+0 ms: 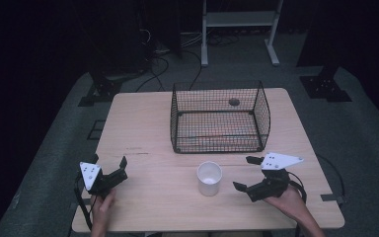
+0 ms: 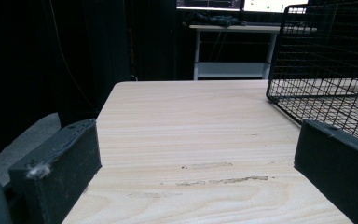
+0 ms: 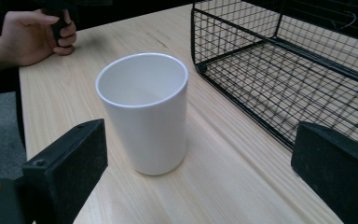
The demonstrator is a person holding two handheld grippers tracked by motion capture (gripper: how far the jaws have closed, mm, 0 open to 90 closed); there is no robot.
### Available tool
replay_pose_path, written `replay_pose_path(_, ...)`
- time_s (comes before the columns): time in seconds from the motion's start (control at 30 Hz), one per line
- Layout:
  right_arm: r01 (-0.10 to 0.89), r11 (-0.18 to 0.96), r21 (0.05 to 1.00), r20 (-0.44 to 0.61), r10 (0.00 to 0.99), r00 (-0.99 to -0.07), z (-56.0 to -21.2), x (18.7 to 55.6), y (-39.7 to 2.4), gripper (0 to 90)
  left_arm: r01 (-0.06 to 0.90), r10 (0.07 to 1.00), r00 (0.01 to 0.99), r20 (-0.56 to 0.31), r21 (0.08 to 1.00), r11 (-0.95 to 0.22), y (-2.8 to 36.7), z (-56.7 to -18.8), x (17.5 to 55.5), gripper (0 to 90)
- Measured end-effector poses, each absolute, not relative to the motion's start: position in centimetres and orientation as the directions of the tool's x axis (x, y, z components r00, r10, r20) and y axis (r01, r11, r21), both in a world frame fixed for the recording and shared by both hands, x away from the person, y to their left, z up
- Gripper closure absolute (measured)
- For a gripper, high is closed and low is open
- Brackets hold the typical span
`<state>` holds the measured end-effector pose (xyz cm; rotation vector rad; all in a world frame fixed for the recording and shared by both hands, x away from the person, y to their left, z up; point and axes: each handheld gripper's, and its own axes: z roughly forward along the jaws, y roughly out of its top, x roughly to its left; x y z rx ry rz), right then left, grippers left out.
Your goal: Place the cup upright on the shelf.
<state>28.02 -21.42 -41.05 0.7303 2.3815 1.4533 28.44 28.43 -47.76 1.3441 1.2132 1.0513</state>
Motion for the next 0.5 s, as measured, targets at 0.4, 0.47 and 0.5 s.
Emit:
replay_pose_path(0.4,0.276,0.401,0.873,0.04,0.507,-0.861,-41.5,28.0,-19.5,2.8,0.122,0.993,0.119,-0.018,0.992,0.004,28.4,-47.8,28.4,0.0)
replay_pose_path(0.47,0.274,0.402,0.874,0.041,0.5,-0.865,-41.6,28.0,-19.1,2.8,0.122,0.993,0.119,-0.018,0.993,0.004,28.4,-47.8,28.4,0.0)
replay_pose_path(0.5,0.27,0.406,0.873,0.04,0.492,-0.869,-41.7,28.1,-18.7,2.8,0.123,0.993,0.12,-0.018,0.992,0.003,28.4,-47.8,28.4,0.0)
